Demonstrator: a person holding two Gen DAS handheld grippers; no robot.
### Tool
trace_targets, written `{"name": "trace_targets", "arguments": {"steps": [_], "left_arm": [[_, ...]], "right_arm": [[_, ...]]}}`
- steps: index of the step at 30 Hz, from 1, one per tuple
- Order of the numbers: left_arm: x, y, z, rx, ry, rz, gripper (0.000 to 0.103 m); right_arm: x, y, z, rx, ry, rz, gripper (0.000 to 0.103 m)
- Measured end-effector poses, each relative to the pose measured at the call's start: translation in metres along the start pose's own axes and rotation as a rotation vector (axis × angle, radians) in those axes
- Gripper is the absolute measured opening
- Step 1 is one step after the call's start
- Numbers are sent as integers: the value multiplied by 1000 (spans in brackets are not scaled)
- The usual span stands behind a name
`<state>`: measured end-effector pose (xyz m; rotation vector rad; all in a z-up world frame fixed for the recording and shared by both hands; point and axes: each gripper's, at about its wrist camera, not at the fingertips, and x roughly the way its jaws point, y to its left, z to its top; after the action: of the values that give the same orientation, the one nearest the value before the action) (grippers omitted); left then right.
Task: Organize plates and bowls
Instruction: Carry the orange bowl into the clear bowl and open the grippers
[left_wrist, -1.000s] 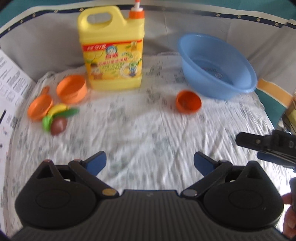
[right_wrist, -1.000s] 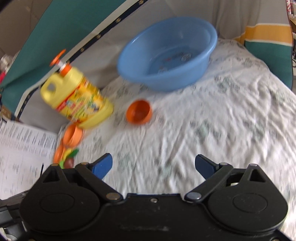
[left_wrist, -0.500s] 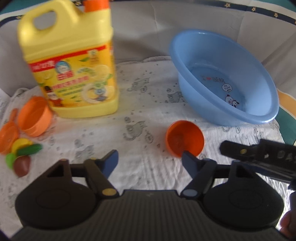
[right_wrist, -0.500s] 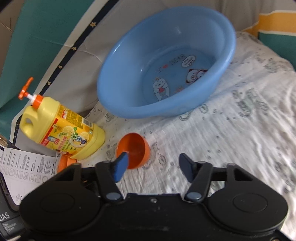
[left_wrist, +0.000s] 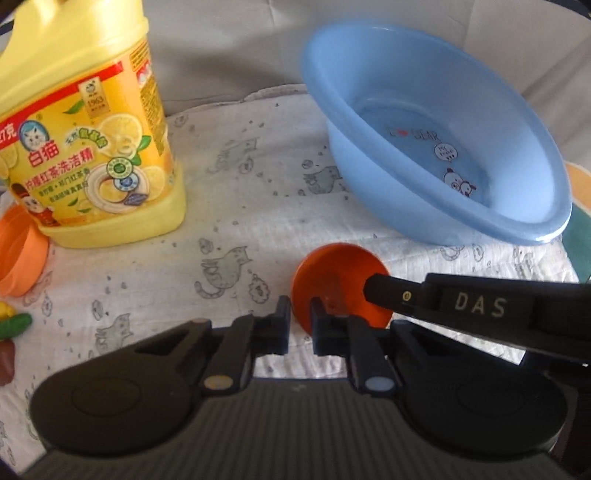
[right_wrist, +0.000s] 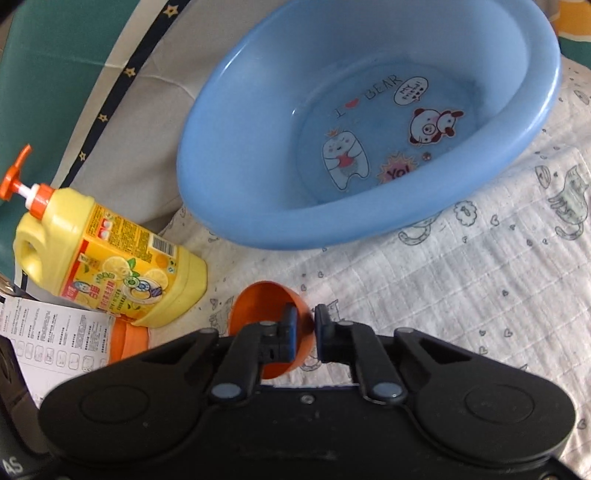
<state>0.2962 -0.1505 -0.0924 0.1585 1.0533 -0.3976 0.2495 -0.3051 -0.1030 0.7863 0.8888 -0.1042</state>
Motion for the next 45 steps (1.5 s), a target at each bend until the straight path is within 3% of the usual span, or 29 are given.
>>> {"name": "trace_targets", "arguments": {"steps": [19,45], "left_arm": [[-58,13,-34,33,-9,14,11],[-193,49,-146,-34,-71,13,11]], "right_arm": [[-41,32,-47,-61,21,6,10],[-136,87,-158,-186,57,26,10]]}}
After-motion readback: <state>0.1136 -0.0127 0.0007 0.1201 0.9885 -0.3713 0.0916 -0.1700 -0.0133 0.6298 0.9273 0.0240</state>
